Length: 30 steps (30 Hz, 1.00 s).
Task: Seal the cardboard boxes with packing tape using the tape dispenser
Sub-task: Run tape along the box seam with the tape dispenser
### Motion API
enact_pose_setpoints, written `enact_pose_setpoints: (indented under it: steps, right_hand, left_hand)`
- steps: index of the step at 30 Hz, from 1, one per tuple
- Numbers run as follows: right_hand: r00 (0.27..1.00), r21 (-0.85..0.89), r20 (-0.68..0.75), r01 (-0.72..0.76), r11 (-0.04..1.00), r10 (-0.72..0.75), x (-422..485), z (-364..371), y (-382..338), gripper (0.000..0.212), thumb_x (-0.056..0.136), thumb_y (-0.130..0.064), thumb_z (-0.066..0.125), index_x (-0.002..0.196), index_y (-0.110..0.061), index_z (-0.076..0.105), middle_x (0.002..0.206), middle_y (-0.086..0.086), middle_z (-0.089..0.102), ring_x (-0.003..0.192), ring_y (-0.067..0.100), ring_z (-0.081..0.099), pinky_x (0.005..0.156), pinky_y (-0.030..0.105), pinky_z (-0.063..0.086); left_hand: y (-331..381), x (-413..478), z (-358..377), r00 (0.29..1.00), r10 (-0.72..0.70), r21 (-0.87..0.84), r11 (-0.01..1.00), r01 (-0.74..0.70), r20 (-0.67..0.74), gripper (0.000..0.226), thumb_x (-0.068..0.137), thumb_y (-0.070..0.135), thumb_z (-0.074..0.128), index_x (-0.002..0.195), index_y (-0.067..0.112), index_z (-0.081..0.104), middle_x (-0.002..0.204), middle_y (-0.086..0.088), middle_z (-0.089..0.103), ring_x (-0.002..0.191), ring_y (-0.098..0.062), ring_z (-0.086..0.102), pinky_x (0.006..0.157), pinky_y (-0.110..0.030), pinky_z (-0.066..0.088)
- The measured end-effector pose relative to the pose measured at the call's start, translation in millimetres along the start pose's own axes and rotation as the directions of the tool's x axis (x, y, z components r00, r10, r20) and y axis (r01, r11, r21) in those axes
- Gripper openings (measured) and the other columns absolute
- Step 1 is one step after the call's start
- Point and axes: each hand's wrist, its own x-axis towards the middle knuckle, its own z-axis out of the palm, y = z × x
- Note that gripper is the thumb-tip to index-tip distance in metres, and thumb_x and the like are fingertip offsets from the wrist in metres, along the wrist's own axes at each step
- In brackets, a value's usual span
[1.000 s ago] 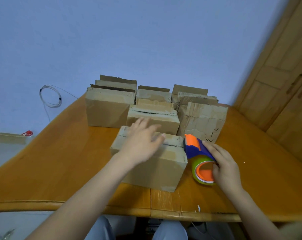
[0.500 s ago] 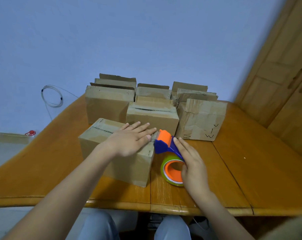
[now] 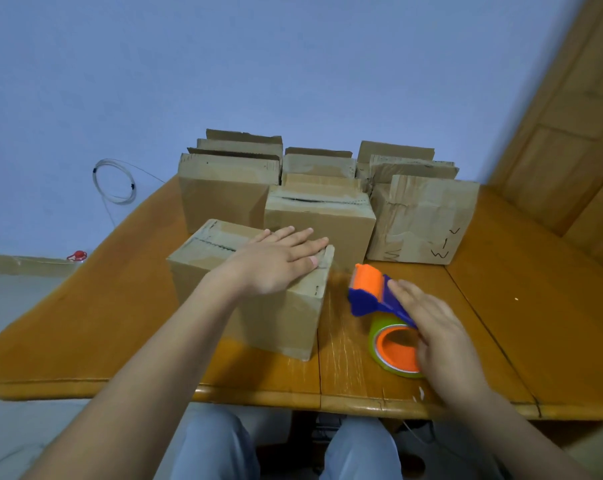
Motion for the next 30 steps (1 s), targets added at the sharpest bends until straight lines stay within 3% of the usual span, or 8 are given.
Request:
enact_pose_setpoints:
  steps: [3,6,12,21,27,30]
  right_hand:
    - [1.0,-0.125,0.007,0.015,0.992,-0.015,-12,-9,7,0.098,0.061,0.014,0.078,0.141,-0.026,0.038,0.133,0.009,0.056,0.111,0.032,0.055,0.076,0.047,0.054]
    - [0.999,-0.157,0.05,0.015,0.987,-0.007,-7,-10,-1,0.09,0.066,0.015,0.072,0.141,-0.024,0.043,0.135,0.008,0.055,0.113,0.032,0.054,0.081,0.046,0.049]
    - [0.979,-0.201,0.2,0.007,0.98,0.034,1,-22,-10,0.08,0.09,-0.002,0.055,0.149,-0.038,0.014,0.153,-0.005,0.029,0.132,0.019,0.031,0.103,0.035,0.032]
    - [0.896,-0.387,0.425,0.308,0.869,-0.128,48,-44,-30,0.065,0.101,-0.022,0.038,0.15,-0.04,0.0,0.157,-0.001,0.018,0.134,0.025,0.026,0.103,0.036,0.027]
    - [0.864,-0.462,0.47,0.415,0.784,-0.18,60,-53,-36,0.058,0.103,-0.027,0.036,0.15,-0.038,0.005,0.156,0.003,0.022,0.129,0.028,0.031,0.099,0.039,0.029]
    - [0.86,-0.492,0.475,0.435,0.754,-0.186,59,-51,-37,0.061,0.102,-0.025,0.039,0.151,-0.035,0.004,0.155,0.006,0.023,0.13,0.03,0.031,0.1,0.04,0.029]
  left_hand:
    - [-1,1,0,1.0,-0.002,0.004,1.0,0.002,-0.001,0.048,0.102,0.05,0.012,0.149,0.046,0.003,0.161,0.013,-0.004,0.148,-0.012,-0.008,0.118,-0.037,-0.006]
    - [0,2,1,1.0,-0.002,0.033,0.999,0.002,-0.013,0.049,0.101,0.05,0.011,0.149,0.046,0.002,0.161,0.013,-0.003,0.148,-0.013,-0.007,0.118,-0.038,-0.005]
    - [1,2,2,1.0,-0.008,0.035,0.999,0.009,-0.026,0.049,0.101,0.051,0.012,0.149,0.046,0.004,0.161,0.013,0.0,0.148,-0.013,-0.005,0.118,-0.04,-0.004]
    - [6,0,0,0.999,-0.019,-0.002,1.0,0.019,-0.039,0.049,0.102,0.051,0.014,0.15,0.047,0.008,0.161,0.014,0.001,0.148,-0.012,-0.004,0.118,-0.039,-0.004]
    - [15,3,-6,0.996,-0.058,-0.104,0.993,0.051,-0.072,0.049,0.102,0.049,0.025,0.149,0.035,0.029,0.158,0.005,0.024,0.147,-0.018,0.013,0.117,-0.044,0.005]
    - [25,7,-5,0.991,-0.09,-0.042,0.995,0.086,-0.1,0.057,0.095,0.062,0.031,0.141,0.028,0.038,0.148,-0.001,0.04,0.14,-0.024,0.029,0.115,-0.049,0.013]
